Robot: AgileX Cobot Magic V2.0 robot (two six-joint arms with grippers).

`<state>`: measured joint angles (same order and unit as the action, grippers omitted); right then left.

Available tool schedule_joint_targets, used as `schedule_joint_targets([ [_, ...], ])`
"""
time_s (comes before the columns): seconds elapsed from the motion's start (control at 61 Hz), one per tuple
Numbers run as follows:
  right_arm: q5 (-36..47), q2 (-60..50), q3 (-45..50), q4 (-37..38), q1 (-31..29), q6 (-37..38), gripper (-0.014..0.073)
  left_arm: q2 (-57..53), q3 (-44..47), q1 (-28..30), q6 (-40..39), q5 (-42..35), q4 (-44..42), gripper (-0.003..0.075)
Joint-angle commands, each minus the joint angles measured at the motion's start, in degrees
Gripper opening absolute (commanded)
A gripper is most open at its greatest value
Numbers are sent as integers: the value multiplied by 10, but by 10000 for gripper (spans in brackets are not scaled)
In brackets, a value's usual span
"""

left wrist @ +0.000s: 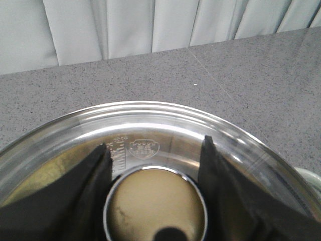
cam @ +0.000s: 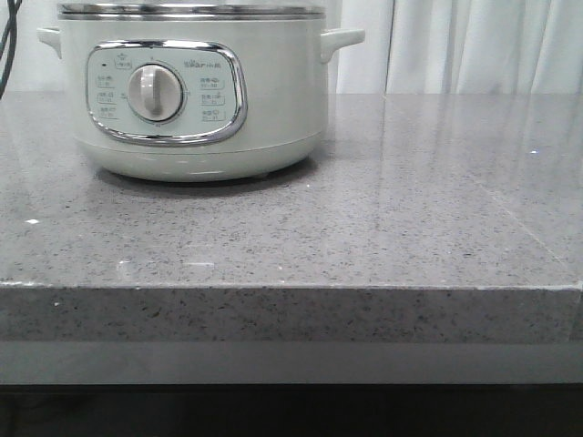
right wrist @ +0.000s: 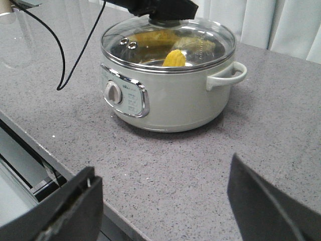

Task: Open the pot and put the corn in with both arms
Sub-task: 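Lower the glass lid back onto the pot with the left gripper, then release the lid knob and raise the left gripper away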

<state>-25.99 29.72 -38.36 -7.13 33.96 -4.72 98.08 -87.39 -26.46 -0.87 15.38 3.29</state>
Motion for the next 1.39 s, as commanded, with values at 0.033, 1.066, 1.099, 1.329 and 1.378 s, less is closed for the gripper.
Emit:
schedule_joint_targets([
  [0.033, 50, 0, -15, -4, -1, -2, 540, -29, -28, 3, 0, -71, 2, 220],
  [1.066, 50, 0, -15, -4, -1, -2, 540, -226, -8, 3, 29, 125, -2, 439],
  [1.099, 50, 0, -15, -4, -1, -2, 540, -244, 7, 3, 30, 129, -1, 438],
  [1.329, 50, 0, -15, -4, -1, -2, 540, -380, 154, 3, 30, 123, 0, 438],
  [1.378, 50, 0, -15, -4, -1, -2, 540, -408, 190, 3, 30, 120, 0, 438],
])
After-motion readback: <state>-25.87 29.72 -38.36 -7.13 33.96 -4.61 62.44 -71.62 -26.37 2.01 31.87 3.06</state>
